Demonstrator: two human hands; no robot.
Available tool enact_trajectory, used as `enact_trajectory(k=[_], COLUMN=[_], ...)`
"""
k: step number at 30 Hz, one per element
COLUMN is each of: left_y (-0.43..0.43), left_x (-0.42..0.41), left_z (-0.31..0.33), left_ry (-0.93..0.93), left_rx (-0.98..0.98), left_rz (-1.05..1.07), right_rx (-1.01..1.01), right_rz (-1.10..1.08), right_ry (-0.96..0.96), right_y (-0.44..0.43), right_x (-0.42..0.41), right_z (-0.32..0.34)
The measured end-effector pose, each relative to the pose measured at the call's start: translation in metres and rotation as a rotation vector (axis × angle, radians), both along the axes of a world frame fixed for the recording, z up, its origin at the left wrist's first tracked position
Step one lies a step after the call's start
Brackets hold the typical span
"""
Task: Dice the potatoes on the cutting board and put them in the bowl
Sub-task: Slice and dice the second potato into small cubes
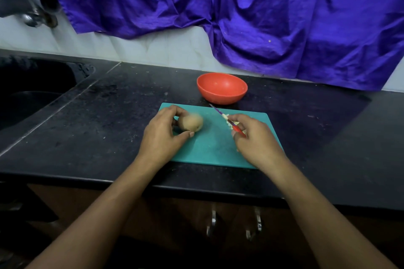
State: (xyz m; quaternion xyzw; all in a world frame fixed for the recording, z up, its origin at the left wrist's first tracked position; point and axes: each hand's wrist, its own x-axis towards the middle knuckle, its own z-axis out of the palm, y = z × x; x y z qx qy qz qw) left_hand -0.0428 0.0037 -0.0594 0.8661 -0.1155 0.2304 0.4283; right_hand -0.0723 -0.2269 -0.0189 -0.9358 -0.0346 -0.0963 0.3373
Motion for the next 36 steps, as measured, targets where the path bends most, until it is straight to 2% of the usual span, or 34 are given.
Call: enact_trajectory(k=[5, 9, 13, 16, 20, 25, 30, 34, 36], left_y=[0.0, 0.0, 0.001, 0.0, 0.001, 0.001, 0.0, 0.001, 0.001], left_x=[-0.001, -0.002, -0.002, -0.002, -0.002, -0.002, -0.001, -0.001, -0.001], left_z=[0.001, 0.001, 0.001, 0.001, 0.0, 0.001, 0.0, 0.0, 0.0], left_ry=[0.003, 0.006, 0.018, 0.013, 0.02, 0.021, 0.027, 0.015, 0.012], left_rx=[0.017, 0.02, 0.009, 0.008, 0.008, -0.003, -0.014, 0.01, 0.033], left_rz=[-0.002, -0.006, -0.007, -0.012, -0.016, -0.017, -0.027, -0.039, -0.05], right_rx=[-0.314, -0.313, -0.473, -0.419, -0.523, -0.391, -0.512, -0.353, -0.343], right_rz=[-0.086, -0.097, -0.035, -0.067, -0.032, -0.078, 0.014, -0.058, -0.045], right_ry=[-0.089, -0.237, -0.074, -0.119, -0.014, -0.107, 0.059, -0.114, -0.121], right_y=[-0.002, -0.002, 0.002, 0.0, 0.001, -0.004, -0.004, -0.006, -0.004], right_x=[-0.01, -0.013, -0.013, -0.011, -0.01, -0.007, -0.006, -0.006, -0.007], right_z=[0.006, 0.003, -0.005, -0.003, -0.004, -0.001, 0.0, 0.003, 0.0])
